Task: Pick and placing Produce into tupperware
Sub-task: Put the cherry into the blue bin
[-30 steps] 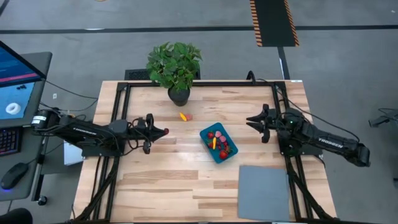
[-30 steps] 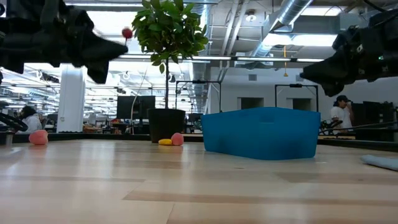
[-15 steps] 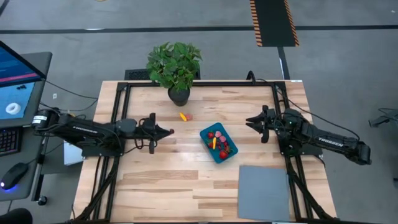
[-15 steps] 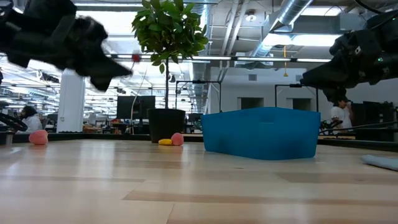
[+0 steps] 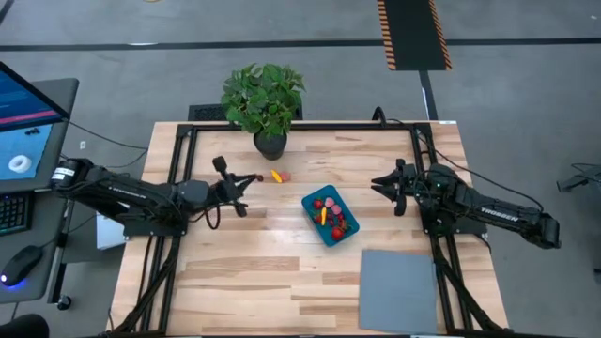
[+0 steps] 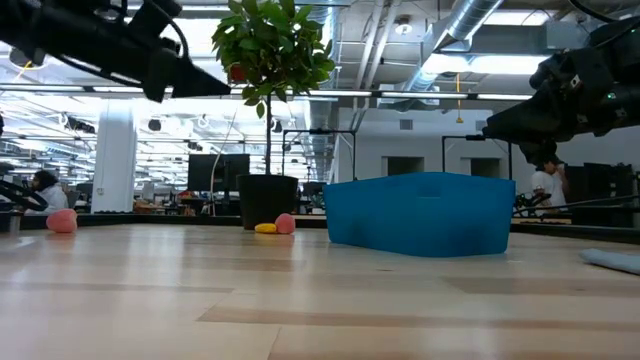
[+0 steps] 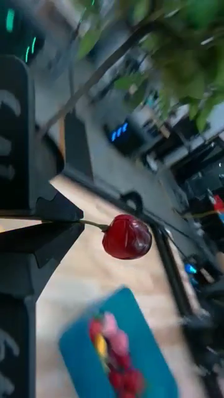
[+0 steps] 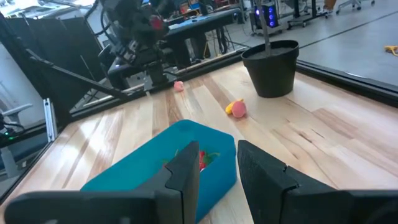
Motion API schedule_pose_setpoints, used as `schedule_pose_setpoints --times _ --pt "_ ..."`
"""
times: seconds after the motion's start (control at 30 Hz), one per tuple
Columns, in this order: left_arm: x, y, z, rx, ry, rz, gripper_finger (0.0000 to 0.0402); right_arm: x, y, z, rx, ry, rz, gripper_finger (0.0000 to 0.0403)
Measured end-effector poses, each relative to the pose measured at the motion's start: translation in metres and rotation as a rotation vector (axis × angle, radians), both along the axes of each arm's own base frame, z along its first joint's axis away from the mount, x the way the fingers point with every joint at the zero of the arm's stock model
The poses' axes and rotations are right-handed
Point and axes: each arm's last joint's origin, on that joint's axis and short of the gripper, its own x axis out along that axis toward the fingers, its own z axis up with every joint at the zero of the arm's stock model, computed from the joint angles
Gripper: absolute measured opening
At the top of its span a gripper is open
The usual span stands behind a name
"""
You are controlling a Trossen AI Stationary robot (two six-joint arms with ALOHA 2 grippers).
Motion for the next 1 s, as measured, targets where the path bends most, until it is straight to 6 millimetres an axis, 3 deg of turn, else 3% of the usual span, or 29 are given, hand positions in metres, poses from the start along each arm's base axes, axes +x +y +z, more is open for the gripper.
schedule_pose_setpoints --times 0.2,0.33,0.6,0.7,0.87,1.0 --pt "0.018 -0.01 0.015 0.326 0.182 -0.022 0.0 0.0 0.0 0.0 0.0 0.0 0.0 0.0131" --pt "0.037 -0.014 0.022 0.428 0.265 0.004 0.0 0.0 0.0 0.0 0.0 0.001 0.0 0.0131" --pt "0.076 -0.019 -0.001 0.714 0.601 0.246 0.0 0.0 0.0 0.0 0.0 0.0 0.001 0.0131" --pt "0.088 -0.017 -0.007 0.624 0.472 0.294 0.0 0.0 0.0 0.0 0.0 0.0 0.001 0.0131" --pt "0.091 -0.018 0.006 0.335 0.102 0.359 0.0 0.0 0.0 0.0 0.0 0.001 0.001 0.0131" --pt "0.088 -0.021 0.017 -0.015 -0.219 0.246 0.0 0.0 0.0 0.0 0.0 0.001 0.001 0.0131"
